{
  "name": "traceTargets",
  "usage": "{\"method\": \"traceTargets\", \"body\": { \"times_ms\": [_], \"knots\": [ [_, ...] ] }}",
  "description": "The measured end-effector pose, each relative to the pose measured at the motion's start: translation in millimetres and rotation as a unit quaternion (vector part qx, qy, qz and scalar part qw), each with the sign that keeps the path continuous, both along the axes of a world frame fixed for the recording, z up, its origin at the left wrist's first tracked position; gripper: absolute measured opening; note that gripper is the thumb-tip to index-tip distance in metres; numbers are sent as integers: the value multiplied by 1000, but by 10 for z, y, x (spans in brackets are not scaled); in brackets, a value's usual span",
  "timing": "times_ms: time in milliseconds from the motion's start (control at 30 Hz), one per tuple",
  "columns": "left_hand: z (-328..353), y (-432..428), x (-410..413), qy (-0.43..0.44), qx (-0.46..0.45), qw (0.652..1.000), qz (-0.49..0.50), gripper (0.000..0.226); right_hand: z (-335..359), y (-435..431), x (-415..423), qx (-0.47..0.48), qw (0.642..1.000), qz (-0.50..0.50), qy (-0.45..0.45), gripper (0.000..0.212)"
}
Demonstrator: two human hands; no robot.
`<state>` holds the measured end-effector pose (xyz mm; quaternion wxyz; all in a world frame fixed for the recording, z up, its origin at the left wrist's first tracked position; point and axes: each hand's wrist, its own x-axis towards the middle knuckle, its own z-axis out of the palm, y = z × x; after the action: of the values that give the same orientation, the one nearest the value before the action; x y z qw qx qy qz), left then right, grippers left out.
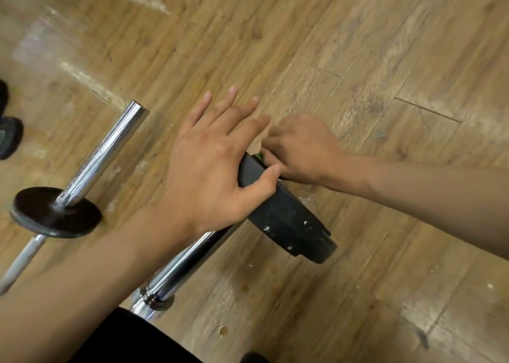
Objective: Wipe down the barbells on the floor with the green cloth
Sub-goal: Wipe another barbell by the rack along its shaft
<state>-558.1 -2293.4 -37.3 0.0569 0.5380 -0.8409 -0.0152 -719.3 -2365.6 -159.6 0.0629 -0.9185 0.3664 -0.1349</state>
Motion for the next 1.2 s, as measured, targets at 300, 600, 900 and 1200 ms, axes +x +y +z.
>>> {"method": "traceTargets", "body": {
  "times_ms": [300,600,900,1200],
  "knots": [
    [58,427,-351,-24,1,1000,-1,75,105,386,-244,22,998,18,50,40],
    [123,471,-295,-26,93,995,-30,86,-196,886,-936,-12,999,39,-21,35],
    [71,823,-642,7,85,980,-181,89,-83,1150,-1035,31,999,9,-28,47],
    [6,1149,-991,14,43,979,-201,93,270,1025,-941,204,970,-53,124,41]
  ]
}}
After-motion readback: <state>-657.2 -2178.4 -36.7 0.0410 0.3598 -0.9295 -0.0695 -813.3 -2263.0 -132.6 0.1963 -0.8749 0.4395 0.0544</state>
